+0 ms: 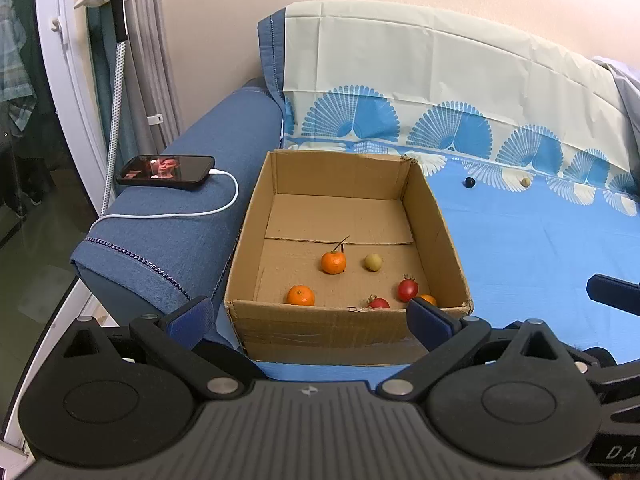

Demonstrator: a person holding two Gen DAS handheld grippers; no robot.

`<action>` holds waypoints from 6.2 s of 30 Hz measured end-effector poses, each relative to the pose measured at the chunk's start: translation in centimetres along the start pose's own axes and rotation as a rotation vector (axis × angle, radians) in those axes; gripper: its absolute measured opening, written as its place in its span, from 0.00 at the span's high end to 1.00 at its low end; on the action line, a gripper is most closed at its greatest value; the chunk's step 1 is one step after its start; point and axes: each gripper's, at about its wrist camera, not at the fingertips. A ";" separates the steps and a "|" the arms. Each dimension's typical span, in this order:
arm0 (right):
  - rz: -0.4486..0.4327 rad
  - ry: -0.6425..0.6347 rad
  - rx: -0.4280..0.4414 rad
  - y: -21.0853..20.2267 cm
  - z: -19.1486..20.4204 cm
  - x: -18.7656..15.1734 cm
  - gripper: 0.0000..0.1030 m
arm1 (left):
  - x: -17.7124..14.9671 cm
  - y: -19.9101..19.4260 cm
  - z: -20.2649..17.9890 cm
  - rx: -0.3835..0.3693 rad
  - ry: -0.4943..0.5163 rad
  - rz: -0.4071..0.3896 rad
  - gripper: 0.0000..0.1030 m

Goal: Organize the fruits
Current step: 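Lift both open tools up and away from the box, then grasp the second dark cherry with the left tool while the right tool grasps the small yellow fruit, then carry the cherry and yellow fruit over the cardboard box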

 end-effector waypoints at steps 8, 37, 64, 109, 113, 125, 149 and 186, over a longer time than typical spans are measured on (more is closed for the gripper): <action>0.014 0.017 0.004 0.5 -0.5 -0.1 0.01 | 0.1 0.6 0.0 0.006 0.000 0.016 0.00; 0.088 0.093 -0.001 4.1 -3.4 -1.2 0.01 | 0.8 5.2 -2.0 0.021 0.039 0.112 0.00; 0.057 0.220 -0.429 9.7 -30.4 -3.3 0.01 | 10.5 22.6 -25.7 -0.169 0.173 0.225 0.00; 0.128 0.239 -0.557 46.8 -55.6 -5.3 0.01 | 11.9 56.5 -41.6 -0.128 0.167 0.253 0.00; 0.134 0.236 -0.547 46.9 -55.6 -5.0 0.04 | 12.1 56.1 -41.7 -0.130 0.168 0.258 0.07; 0.081 0.256 -0.467 41.4 -52.7 -3.8 0.73 | 12.7 49.0 -40.8 -0.209 0.186 0.271 0.73; 0.054 0.339 -0.303 12.7 -29.4 -2.5 0.73 | 9.6 17.3 -24.1 -0.212 0.196 0.185 0.73; 0.100 0.014 0.036 10.2 -3.1 1.2 0.73 | 5.2 11.0 -1.6 0.027 0.022 0.242 0.73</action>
Point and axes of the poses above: each gripper's, at about its wrist camera, not at the fingertips, and y roughly the way its jaws point, z to its left, x to its top, and after that the axes turned 11 degrees about -y, right-handed
